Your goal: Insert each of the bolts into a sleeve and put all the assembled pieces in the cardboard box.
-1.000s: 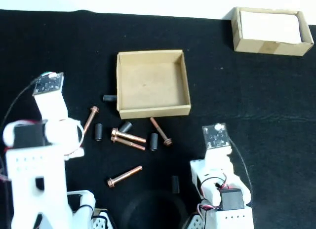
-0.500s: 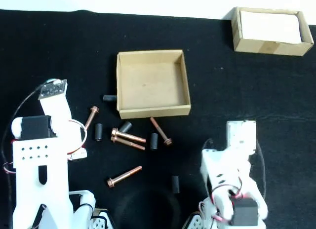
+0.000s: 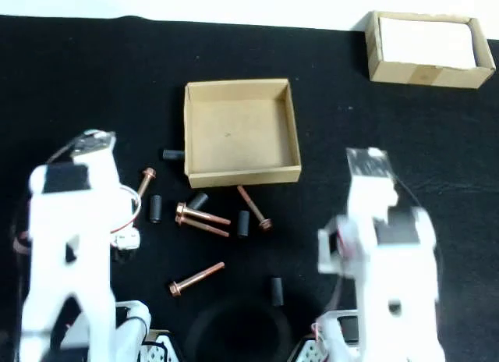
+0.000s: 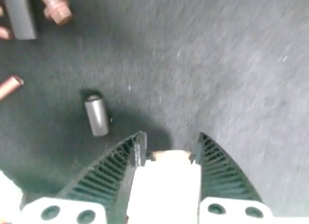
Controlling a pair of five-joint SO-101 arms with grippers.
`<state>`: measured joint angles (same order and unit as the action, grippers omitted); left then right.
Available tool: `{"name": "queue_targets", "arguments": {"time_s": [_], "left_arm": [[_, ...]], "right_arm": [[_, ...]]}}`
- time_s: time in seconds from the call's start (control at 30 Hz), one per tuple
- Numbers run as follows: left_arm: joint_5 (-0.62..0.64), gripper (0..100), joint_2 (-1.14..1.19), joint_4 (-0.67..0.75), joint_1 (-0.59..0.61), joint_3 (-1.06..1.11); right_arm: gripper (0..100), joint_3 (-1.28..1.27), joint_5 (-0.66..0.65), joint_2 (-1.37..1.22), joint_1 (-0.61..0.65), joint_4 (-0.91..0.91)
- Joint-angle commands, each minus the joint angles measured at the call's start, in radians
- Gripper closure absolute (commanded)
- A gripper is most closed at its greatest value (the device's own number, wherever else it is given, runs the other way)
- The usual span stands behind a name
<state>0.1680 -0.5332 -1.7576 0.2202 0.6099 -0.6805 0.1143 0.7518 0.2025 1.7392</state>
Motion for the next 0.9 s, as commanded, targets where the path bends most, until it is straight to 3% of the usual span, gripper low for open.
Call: {"name": "queue_targets", "arguments": {"time_s": [0.0,0.17,0.33,0.47,0.73,0.87], "left_arm": [[0.006,99,0.042,-0.009,-0.015,-0.008],[0.006,99,0.019,-0.006,-0.015,-0.008],[0.005,99,0.012,-0.006,-0.013,0.016],[0.002,96,0.015,-0.005,-0.015,0.061],[0.002,71,0.007,-0.003,-0.013,0.059],[0.002,70,0.013,-0.003,-0.013,0.064]], "right_arm": [[84.0,0.050,0.063,-0.153,0.133,0.013],[84.2,0.050,0.169,-0.298,0.383,-0.022],[84.2,0.128,0.167,-0.437,0.527,-0.022],[84.2,0.151,0.163,-0.542,0.545,-0.038],[84.2,0.156,0.167,-0.690,0.553,-0.163],[84.2,0.156,0.167,-0.760,0.573,-0.176]]}}
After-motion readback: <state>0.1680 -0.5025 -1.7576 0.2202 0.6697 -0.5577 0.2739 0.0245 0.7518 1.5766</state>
